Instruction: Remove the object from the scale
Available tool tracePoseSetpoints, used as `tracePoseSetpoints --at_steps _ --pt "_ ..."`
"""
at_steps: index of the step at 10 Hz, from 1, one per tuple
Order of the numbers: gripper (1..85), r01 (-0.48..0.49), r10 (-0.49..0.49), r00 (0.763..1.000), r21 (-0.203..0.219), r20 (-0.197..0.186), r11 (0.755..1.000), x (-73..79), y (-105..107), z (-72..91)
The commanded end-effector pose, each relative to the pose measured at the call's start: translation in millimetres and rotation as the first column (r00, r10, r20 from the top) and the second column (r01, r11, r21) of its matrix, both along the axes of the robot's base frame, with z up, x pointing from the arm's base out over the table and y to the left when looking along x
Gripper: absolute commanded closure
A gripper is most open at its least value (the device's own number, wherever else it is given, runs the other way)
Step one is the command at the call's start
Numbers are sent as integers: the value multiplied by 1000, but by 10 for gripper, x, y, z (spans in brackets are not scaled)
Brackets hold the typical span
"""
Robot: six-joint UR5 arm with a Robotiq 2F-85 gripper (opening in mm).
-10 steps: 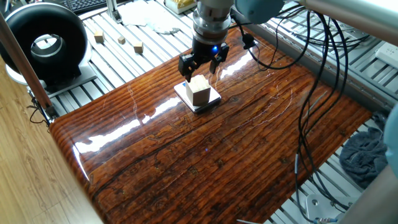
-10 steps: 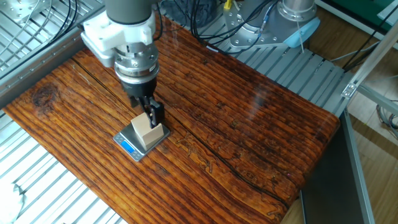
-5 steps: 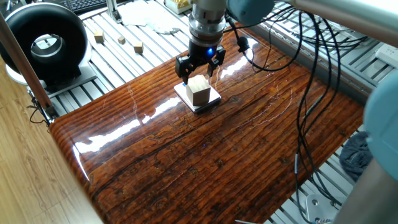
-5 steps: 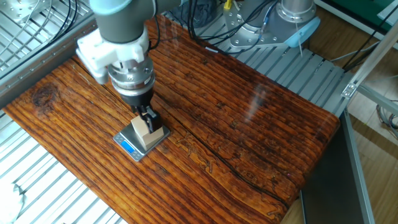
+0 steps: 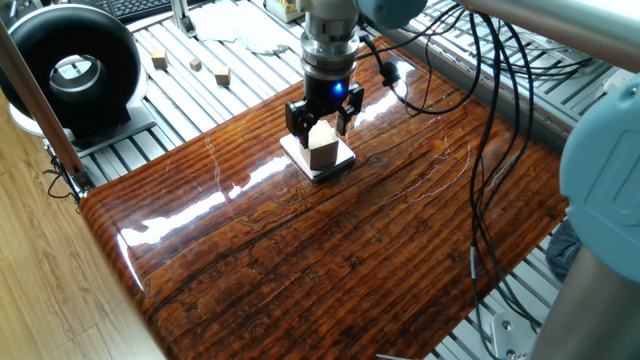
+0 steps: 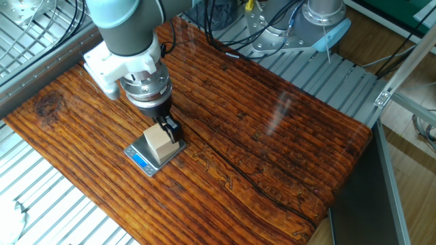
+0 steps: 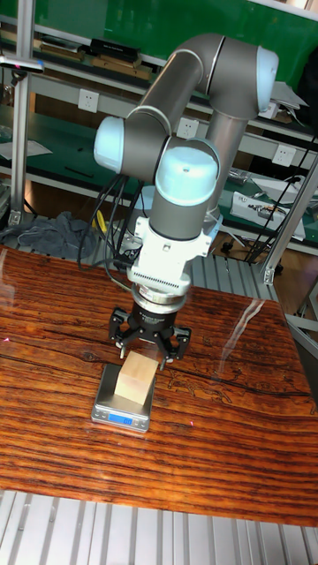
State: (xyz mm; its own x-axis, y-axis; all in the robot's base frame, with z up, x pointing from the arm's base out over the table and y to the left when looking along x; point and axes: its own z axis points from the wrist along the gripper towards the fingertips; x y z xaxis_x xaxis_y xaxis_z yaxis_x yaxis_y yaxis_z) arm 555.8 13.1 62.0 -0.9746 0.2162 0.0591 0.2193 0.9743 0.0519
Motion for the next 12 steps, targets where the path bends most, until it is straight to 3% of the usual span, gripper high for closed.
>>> tracePoseSetpoints --at_steps 1,5,12 --pt "163 3 -3 1000 -5 17 1000 68 -6 -29" --pt "177 -10 11 998 -25 61 1000 192 -58 -51" --pt "277 -6 6 997 -6 74 1000 288 -13 -145"
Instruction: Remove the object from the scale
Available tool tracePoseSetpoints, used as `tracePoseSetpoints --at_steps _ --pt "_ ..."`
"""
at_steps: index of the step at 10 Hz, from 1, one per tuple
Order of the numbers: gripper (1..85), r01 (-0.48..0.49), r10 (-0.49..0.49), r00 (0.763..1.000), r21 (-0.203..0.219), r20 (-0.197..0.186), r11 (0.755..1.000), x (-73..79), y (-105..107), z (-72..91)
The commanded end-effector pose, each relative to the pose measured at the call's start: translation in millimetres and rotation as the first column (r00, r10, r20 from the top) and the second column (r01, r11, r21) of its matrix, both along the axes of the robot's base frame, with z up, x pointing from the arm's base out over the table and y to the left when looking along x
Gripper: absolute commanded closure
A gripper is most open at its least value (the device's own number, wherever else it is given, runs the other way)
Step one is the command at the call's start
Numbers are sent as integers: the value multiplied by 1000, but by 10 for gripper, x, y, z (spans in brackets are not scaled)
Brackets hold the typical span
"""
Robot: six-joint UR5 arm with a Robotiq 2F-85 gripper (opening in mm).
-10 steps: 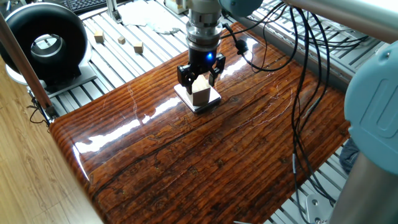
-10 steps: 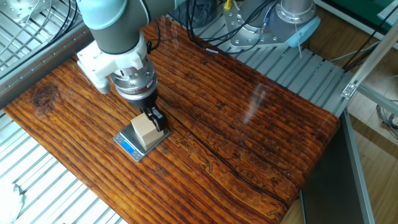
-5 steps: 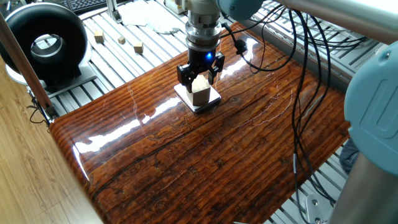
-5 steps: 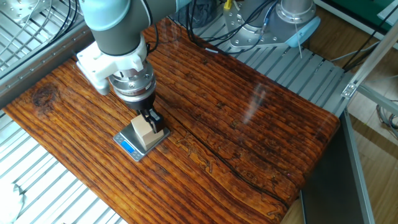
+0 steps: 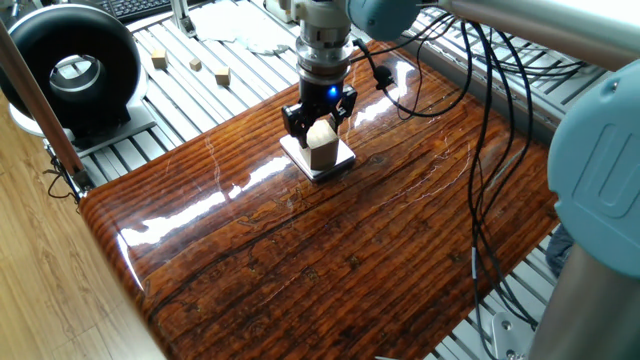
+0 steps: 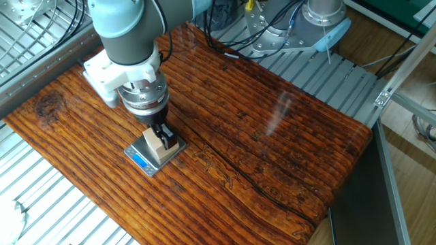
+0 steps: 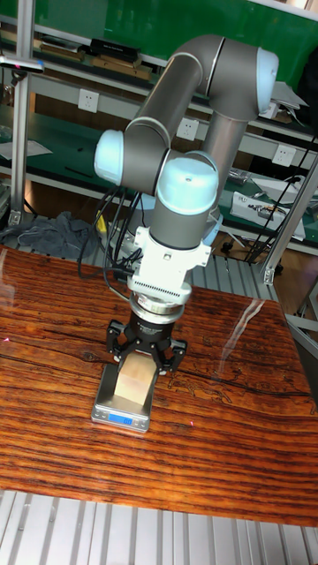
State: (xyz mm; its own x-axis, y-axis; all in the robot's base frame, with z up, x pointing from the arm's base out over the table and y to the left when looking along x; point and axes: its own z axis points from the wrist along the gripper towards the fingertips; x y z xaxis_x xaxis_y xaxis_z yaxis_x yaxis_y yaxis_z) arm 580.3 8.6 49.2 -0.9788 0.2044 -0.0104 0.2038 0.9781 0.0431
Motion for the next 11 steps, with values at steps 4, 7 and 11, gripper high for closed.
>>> tracePoseSetpoints --at_steps 4,7,11 --pt "433 7 -7 1000 30 5 1000 19 48 174" --pt "547 17 -17 1000 64 -12 998 -43 218 399" --pt "673 51 -50 999 73 -15 996 27 584 436"
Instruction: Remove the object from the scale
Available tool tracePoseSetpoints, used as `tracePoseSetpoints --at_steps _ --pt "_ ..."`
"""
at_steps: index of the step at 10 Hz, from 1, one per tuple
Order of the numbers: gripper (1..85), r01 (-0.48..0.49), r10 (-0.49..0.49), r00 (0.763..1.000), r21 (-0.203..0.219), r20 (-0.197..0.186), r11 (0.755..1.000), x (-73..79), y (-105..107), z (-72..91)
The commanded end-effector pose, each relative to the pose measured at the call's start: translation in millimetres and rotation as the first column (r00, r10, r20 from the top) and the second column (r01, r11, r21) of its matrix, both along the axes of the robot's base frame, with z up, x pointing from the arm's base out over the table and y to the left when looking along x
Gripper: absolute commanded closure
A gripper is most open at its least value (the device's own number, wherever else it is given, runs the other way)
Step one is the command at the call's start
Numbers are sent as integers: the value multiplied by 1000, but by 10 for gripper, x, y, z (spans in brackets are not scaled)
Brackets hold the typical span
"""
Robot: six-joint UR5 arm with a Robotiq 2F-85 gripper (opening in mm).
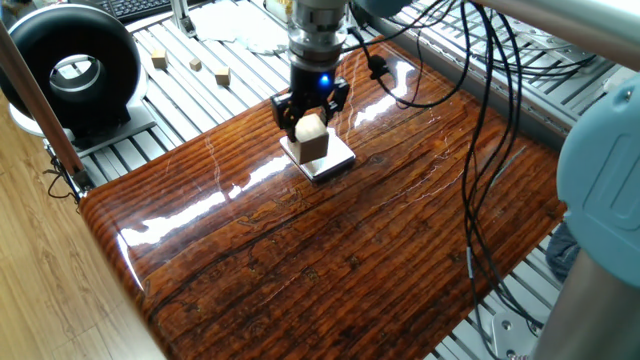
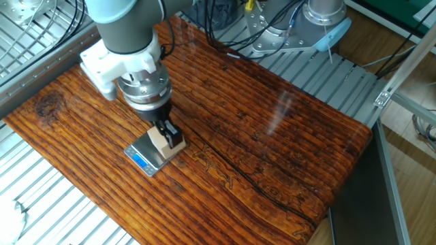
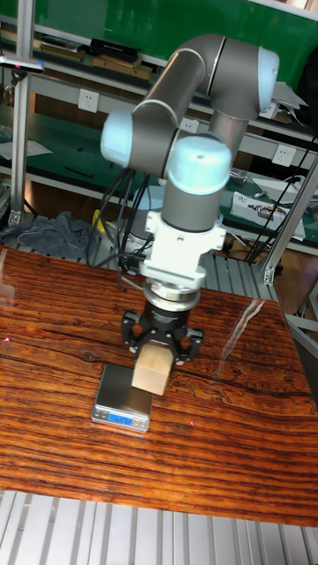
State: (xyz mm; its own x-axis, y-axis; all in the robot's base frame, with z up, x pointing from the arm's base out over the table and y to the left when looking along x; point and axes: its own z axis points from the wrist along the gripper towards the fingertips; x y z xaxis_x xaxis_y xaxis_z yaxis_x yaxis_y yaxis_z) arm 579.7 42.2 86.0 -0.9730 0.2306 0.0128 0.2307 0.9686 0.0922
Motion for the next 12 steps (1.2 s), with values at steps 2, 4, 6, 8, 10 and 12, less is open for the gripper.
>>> tracePoseSetpoints --at_steps 2,4,6,8,10,12 --pt "710 17 -17 1000 -1 13 1000 65 351 14" --pt "733 25 -24 999 -19 28 1000 103 420 -115" --pt "740 31 -30 998 -20 46 999 149 503 -226" --pt "740 33 -32 998 -21 48 999 159 508 -254" --pt "680 31 -30 998 -29 46 999 156 485 -258" --pt "497 27 -26 998 -17 49 1000 159 512 -241"
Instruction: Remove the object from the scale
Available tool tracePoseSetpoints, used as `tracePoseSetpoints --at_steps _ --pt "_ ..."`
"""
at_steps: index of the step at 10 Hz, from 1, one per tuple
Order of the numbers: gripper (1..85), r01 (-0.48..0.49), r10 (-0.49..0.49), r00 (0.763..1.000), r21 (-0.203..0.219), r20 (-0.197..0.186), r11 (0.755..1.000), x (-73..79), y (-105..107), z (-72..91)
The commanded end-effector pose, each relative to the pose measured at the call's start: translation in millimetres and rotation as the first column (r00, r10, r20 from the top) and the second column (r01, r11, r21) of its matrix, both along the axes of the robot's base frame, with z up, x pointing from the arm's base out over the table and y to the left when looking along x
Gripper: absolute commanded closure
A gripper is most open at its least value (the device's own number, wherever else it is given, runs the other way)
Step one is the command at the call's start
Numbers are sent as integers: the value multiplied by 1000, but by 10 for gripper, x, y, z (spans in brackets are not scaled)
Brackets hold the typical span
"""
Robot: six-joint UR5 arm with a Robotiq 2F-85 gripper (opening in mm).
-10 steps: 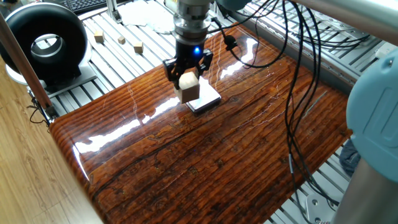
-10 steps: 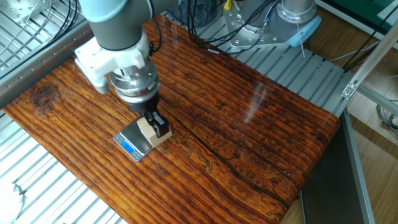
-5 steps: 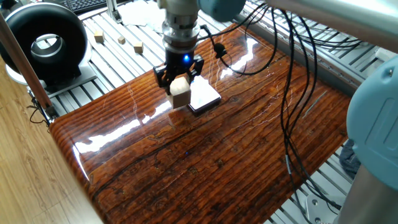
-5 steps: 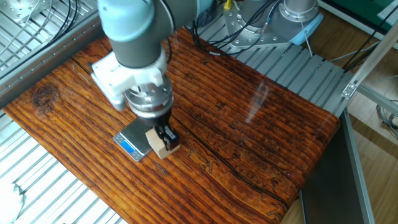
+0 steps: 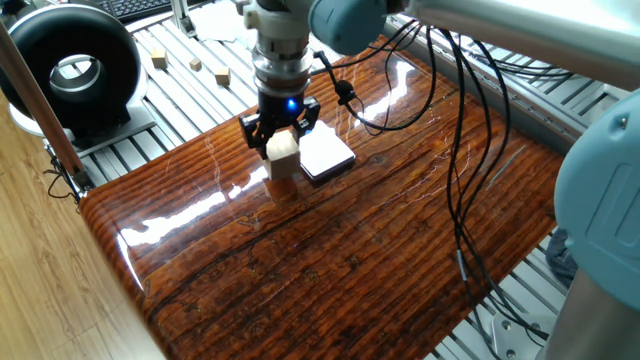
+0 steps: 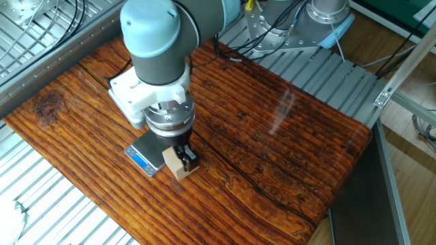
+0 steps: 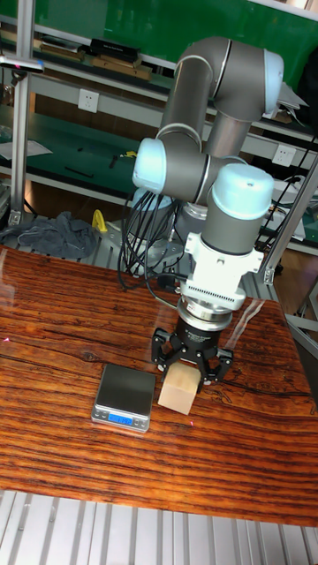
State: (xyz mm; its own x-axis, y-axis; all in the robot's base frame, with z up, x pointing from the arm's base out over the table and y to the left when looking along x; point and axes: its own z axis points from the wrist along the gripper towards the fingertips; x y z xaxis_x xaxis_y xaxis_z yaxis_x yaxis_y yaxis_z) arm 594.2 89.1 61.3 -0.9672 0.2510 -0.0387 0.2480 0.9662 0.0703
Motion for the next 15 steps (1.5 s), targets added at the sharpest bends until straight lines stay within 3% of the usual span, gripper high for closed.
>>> tracePoseSetpoints --at_steps 1,2,4,6,7,8,9,10,11,15 --pt "370 4 -5 1000 27 8 1000 18 60 29" --pt "260 -3 2 1000 43 19 999 35 82 61" --pt "150 -10 9 1000 46 29 999 53 68 89" --pt "123 -25 23 999 43 38 999 63 56 115" --pt "153 -24 23 999 43 27 999 38 19 172" --pt "193 -34 34 999 40 3 999 -4 -91 261" --pt "373 -57 58 998 40 -17 998 -27 -224 357" --pt "687 -68 69 997 30 -29 997 -23 -359 407" --pt "847 -64 65 997 17 -40 998 -24 -453 393" --pt "847 -116 116 993 6 -16 993 107 -517 305"
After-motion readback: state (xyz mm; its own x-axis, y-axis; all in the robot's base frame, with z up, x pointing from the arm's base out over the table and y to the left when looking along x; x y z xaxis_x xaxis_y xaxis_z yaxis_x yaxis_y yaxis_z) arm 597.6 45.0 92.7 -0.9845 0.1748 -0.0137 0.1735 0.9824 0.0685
